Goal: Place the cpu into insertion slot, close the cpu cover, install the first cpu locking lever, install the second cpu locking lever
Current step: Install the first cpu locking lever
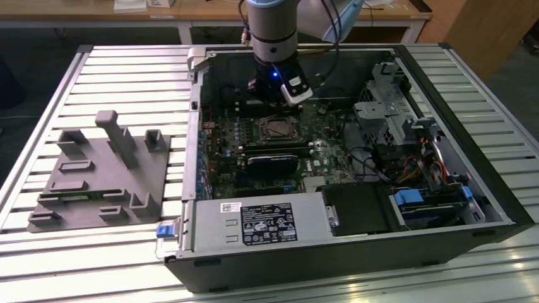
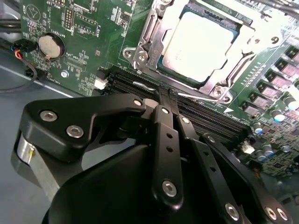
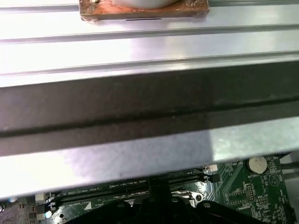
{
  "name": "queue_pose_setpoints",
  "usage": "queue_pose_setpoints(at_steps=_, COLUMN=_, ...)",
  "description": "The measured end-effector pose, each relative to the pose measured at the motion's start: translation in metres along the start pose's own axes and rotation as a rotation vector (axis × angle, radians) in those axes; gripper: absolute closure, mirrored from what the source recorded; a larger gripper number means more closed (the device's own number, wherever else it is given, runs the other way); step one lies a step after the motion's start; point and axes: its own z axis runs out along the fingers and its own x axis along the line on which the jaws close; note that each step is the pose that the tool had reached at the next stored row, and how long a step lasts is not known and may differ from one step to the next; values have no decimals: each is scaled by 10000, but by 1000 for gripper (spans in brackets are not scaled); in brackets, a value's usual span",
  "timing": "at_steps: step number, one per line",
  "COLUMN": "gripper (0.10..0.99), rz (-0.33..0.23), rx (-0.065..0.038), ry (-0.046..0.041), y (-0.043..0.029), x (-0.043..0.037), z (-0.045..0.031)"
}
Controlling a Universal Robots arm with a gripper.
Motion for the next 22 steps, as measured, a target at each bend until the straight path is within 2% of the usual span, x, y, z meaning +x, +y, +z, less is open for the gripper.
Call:
queue_pose_setpoints(at_steps=8, gripper=980, rz=665, rx=100, ry=-126, y=6, x=6, z=29)
queue_pose_setpoints(at_steps=16, gripper=980, rz=945, rx=132, ry=-179, y=54, x=16, z=50)
queue_pose_setpoints(at_steps=22, gripper=980, rz=1059, rx=147, ry=-200, y=46, x=17, z=58)
